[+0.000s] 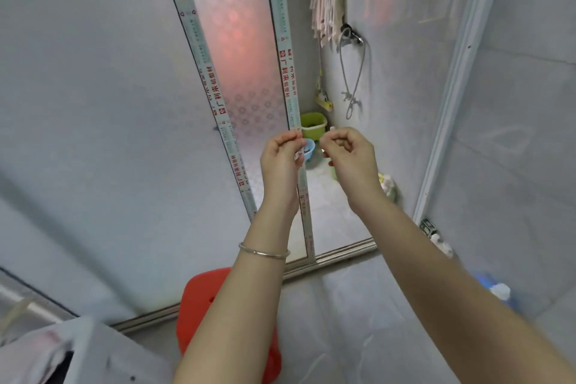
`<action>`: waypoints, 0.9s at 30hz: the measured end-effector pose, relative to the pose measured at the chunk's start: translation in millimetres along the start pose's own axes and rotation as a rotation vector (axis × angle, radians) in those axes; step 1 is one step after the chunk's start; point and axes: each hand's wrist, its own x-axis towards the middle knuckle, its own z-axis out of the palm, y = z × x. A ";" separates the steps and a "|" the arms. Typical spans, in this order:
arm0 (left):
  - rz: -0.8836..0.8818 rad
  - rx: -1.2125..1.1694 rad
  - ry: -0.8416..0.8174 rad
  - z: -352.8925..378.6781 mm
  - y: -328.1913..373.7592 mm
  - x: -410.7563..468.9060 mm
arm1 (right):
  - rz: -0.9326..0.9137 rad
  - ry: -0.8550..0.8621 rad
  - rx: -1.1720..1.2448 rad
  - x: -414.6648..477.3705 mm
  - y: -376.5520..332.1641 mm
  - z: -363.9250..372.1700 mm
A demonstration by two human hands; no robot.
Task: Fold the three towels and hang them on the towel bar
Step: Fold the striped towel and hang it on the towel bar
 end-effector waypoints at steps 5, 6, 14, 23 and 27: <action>0.039 0.034 0.160 -31.8 0.9 -3.8 | 0.064 -0.169 0.022 -2.7 13.4 28.5; 0.043 0.031 0.197 -37.7 1.4 -5.4 | 0.073 -0.200 0.027 -3.3 14.8 33.9; 0.085 0.021 0.492 -87.7 0.6 -32.0 | 0.152 -0.490 0.048 -24.0 30.8 76.4; 0.133 0.011 0.804 -135.6 -4.9 -74.9 | 0.215 -0.767 0.062 -70.1 50.7 114.5; 0.158 -0.009 0.936 -163.9 -2.6 -96.8 | 0.227 -0.901 0.064 -96.5 53.3 138.5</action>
